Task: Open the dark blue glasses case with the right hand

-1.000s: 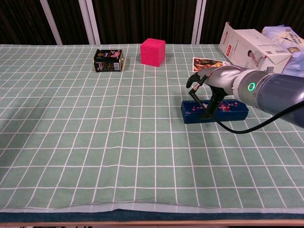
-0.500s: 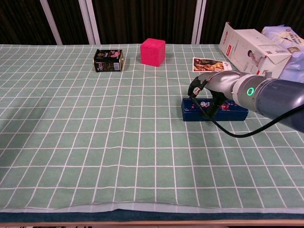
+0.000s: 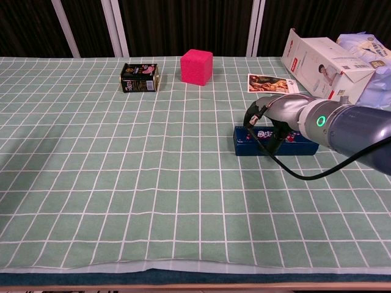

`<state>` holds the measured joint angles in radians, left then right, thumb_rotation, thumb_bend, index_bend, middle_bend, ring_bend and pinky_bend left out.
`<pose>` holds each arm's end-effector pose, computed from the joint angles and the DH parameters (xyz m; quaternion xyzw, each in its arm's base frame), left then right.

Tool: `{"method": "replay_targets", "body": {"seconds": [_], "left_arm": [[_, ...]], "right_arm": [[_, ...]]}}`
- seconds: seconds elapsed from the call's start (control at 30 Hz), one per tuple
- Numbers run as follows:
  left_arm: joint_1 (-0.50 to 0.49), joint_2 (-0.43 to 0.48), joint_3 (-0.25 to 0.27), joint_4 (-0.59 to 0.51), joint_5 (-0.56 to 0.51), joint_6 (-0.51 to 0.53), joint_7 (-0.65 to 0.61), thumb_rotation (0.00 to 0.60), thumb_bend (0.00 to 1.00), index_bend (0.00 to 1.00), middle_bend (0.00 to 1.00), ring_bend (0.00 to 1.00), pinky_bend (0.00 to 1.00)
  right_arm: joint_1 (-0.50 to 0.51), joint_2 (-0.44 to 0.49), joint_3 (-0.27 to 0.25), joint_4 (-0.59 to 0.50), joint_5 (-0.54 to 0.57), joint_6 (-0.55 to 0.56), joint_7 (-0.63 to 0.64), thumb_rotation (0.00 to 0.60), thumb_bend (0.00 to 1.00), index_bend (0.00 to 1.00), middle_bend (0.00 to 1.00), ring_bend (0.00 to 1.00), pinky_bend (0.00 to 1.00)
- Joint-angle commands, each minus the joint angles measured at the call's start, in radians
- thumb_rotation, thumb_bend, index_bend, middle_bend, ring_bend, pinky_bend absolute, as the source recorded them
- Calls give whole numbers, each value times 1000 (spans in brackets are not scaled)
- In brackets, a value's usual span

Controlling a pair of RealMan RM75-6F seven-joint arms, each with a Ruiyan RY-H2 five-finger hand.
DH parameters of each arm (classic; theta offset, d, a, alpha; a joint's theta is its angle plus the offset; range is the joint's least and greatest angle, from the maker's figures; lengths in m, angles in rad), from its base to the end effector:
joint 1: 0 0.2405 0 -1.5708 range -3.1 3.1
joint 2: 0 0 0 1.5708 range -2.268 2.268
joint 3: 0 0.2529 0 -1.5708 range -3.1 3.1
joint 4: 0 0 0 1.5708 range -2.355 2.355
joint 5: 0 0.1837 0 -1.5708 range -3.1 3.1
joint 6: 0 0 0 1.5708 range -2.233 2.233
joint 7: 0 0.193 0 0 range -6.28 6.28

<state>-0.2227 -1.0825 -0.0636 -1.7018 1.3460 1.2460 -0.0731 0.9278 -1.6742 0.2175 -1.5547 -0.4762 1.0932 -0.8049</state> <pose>-0.2905 0.2644 0.1541 -0.5927 -0.4847 -0.3728 0.5241 -0.1210 -0.3866 -0.0471 0.7230 -0.4378 0.2467 0.4740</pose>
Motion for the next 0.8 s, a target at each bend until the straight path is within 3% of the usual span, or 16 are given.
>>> {"method": "replay_targets", "body": {"seconds": [0.03, 0.8], "left_arm": [[0, 1, 0, -1, -2, -1, -2, 600, 0, 0, 0, 0, 0], [-1, 4, 1, -5, -2, -2, -8, 600, 0, 0, 0, 0, 0]], "right_arm": [[0, -2, -1, 2, 2, 0, 1, 600, 486, 247, 0, 0, 227], [-1, -8, -7, 4, 7, 9, 7, 600, 551, 257, 0, 0, 227]]}}
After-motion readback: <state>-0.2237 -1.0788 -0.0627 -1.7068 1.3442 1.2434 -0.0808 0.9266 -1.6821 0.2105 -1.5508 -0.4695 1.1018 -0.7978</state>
